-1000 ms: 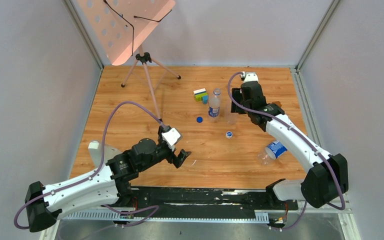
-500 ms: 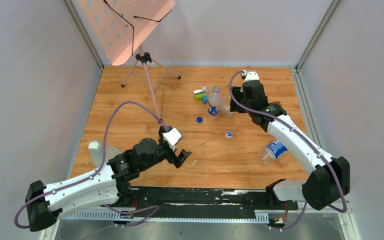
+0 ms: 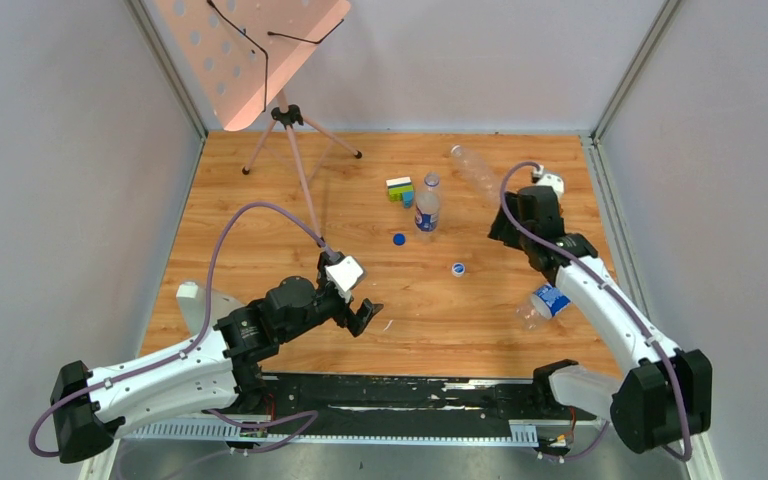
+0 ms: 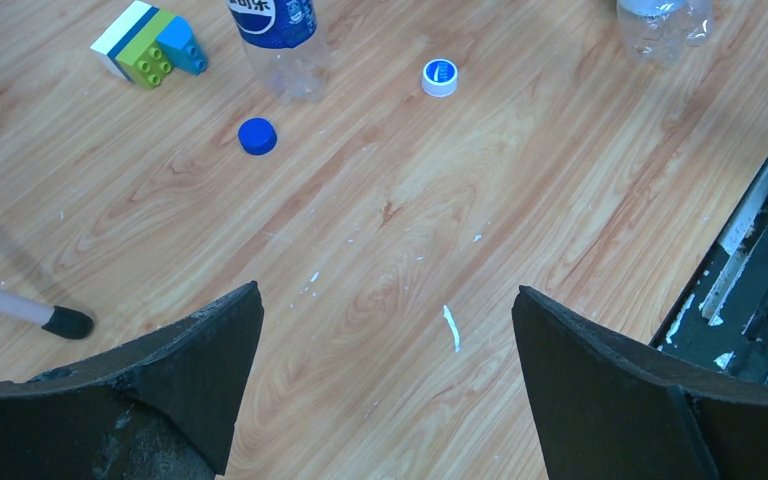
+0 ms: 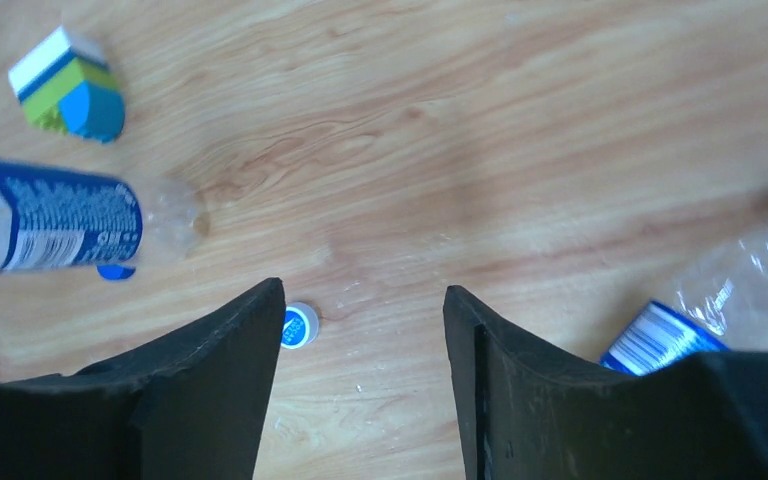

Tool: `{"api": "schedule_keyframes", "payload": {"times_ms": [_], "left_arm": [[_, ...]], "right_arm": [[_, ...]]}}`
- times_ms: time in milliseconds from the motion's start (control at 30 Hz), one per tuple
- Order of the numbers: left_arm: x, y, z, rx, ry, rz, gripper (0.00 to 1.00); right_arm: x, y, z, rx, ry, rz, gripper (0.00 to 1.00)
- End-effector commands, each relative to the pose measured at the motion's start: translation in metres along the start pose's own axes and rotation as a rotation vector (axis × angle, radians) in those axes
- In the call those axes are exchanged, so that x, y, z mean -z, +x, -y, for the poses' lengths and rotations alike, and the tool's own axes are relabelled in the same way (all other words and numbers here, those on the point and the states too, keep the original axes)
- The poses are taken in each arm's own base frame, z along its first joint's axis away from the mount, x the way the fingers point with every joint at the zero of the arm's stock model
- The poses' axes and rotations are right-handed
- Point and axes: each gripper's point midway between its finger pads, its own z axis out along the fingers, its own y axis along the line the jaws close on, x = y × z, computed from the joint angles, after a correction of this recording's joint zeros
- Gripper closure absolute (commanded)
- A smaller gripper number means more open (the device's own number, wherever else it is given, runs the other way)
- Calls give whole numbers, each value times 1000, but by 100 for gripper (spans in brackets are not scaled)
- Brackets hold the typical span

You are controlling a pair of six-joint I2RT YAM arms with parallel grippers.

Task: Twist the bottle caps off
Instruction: Place the plastic bottle at the center of the board, then pick up the plastic bottle from the corner of the board.

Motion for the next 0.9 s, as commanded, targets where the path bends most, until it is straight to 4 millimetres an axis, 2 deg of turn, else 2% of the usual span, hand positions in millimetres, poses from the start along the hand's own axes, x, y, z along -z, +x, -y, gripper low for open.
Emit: {"api": "schedule_keyframes", "payload": {"times_ms": [0,67,167,300,367,467,500,633,700,767,867], "left_arm": [[0,-7,0,7,0,24,0],[0,-6,-1,8,-3,26,0],[0,-7,-1,7,-5,33,0],[-1,-8,-1,6,-6,38,0],[-1,-10,-1,6,-5,42,0],[-1,-10,0,5,-2,42,0],[-1,-10,-1,3,-2,42,0],[0,-10,-3,-7,-14,43,0],[0,-10,-5,-13,-21,45,0],[1,-10,-6,-18,-26,47,0],[1,-6,-8,-28,-34,40,0]], "right_arm": [[21,-18,29,-300,46,129,35],[28,-20,44,-348,76,176,29],[33,-21,60,-384,104,209,27],[30,-35,64,-378,90,214,27],[27,-53,56,-344,48,233,27],[18,-93,44,-266,5,288,26],[13,-105,42,-247,6,296,26],[-33,-151,62,-161,69,267,23],[-57,-169,79,-179,113,250,22],[-70,-183,89,-182,111,217,22],[-91,-218,95,-112,58,268,20]]}}
